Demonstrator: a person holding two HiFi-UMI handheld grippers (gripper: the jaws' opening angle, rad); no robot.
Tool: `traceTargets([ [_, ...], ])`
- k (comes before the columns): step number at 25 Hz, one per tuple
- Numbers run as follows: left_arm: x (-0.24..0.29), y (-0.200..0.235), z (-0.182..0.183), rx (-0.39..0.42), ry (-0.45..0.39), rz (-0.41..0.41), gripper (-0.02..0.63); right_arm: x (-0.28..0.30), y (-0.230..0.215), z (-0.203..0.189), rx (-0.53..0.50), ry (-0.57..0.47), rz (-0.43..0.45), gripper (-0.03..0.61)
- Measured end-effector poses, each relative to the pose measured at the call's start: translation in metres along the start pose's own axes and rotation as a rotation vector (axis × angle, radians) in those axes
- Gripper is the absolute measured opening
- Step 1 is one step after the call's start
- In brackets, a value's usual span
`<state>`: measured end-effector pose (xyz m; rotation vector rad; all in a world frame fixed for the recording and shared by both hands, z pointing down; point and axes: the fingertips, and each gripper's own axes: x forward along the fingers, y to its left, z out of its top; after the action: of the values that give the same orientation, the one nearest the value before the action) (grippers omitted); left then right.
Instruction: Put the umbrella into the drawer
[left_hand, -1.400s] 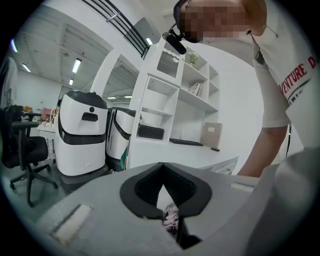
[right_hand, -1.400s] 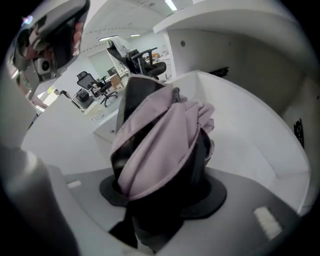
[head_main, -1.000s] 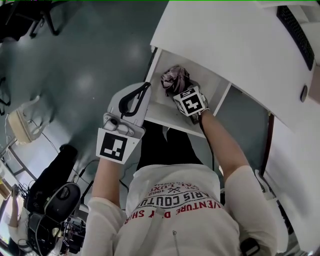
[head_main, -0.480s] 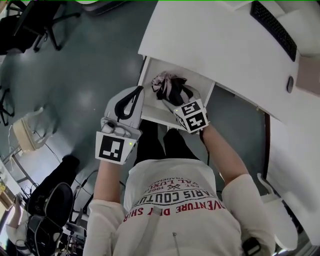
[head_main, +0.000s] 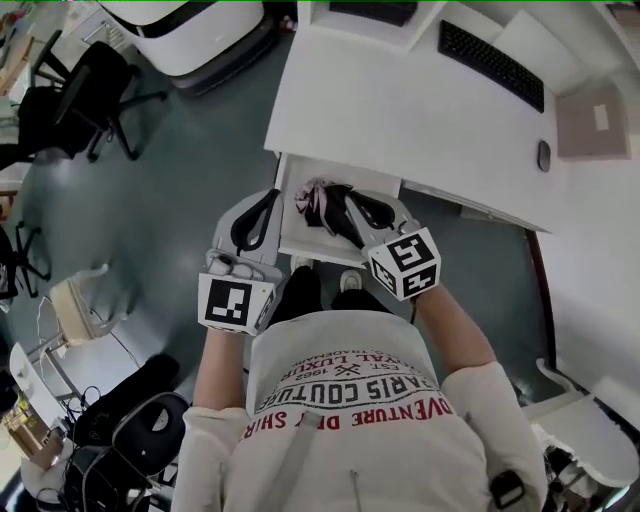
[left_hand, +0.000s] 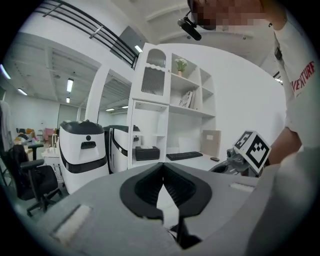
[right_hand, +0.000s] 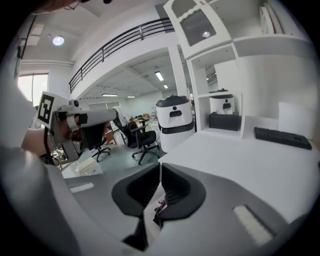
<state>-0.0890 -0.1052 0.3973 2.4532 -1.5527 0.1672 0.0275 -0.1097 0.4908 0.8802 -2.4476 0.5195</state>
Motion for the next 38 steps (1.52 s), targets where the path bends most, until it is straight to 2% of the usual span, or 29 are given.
traceTargets([
  [1, -0.001, -0.003, 0.006, 0.013, 0.0, -0.004, 0.006, -0.01, 0.0, 0.009, -0.006, -0.021, -0.01, -0.001],
  [12, -0.006, -0.041, 0.073, 0.129, -0.08, -0.125, 0.006, -0.112, -0.006, 0.106, -0.063, -0.349, -0.179, -0.001],
  [16, -0.005, -0.046, 0.089, 0.151, -0.105, -0.145, 0.006, -0.143, -0.012, 0.128, -0.071, -0.437, -0.246, -0.002],
  [20, -0.007, -0.047, 0.099, 0.162, -0.114, -0.152, 0.006, -0.163, -0.012, 0.139, -0.068, -0.502, -0.262, -0.002],
  [24, -0.007, -0.045, 0.105, 0.155, -0.125, -0.154, 0.006, -0.17, -0.014, 0.142, -0.064, -0.536, -0.268, -0.002],
  [28, -0.005, -0.043, 0.105, 0.16, -0.131, -0.154, 0.006, -0.164, -0.016, 0.144, -0.097, -0.527, -0.283, -0.002],
  [34, -0.005, -0.046, 0.104, 0.172, -0.122, -0.147, 0.006, -0.162, -0.015, 0.142, -0.09, -0.516, -0.268, -0.002],
  [38, -0.007, -0.046, 0.107, 0.173, -0.131, -0.132, 0.006, -0.167, -0.011, 0.148, -0.092, -0.548, -0.254, -0.002],
])
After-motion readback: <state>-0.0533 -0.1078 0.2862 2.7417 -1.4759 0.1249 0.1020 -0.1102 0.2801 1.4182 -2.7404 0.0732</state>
